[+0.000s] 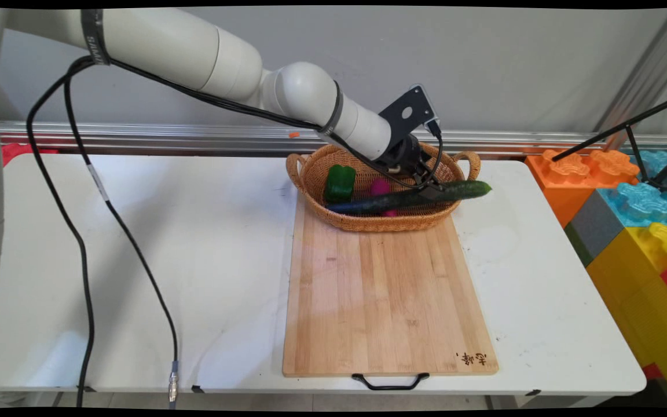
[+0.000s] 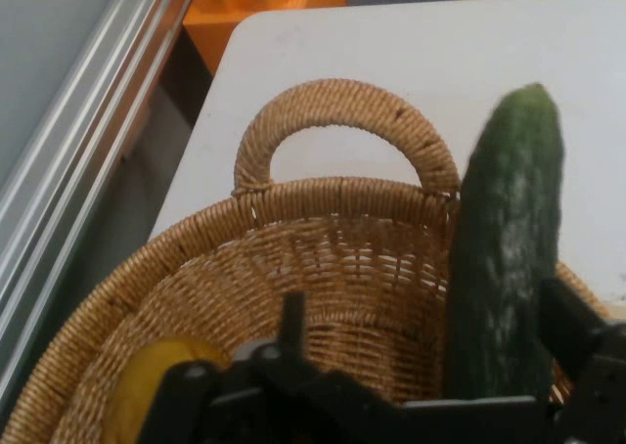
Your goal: Place the picked object in the vegetable basket
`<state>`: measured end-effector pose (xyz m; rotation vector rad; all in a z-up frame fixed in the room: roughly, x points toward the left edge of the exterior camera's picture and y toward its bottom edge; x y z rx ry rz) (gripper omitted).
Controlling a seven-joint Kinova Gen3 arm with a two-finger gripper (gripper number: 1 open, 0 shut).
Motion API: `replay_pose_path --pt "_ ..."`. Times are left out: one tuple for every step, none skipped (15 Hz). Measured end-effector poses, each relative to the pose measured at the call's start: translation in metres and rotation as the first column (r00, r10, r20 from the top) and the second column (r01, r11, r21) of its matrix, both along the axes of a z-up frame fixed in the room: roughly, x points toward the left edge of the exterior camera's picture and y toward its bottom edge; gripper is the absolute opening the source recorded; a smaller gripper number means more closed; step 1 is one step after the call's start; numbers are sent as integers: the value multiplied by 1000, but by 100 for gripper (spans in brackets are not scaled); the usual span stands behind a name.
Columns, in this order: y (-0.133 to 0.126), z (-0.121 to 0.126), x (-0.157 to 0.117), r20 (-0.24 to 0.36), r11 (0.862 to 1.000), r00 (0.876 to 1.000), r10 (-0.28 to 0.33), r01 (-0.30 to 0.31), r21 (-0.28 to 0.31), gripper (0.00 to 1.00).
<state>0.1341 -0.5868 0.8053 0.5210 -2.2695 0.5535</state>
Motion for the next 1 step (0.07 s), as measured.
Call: replay_pose_path --pt "-1 0 -1 -1 1000 1000 -1 1 2 100"
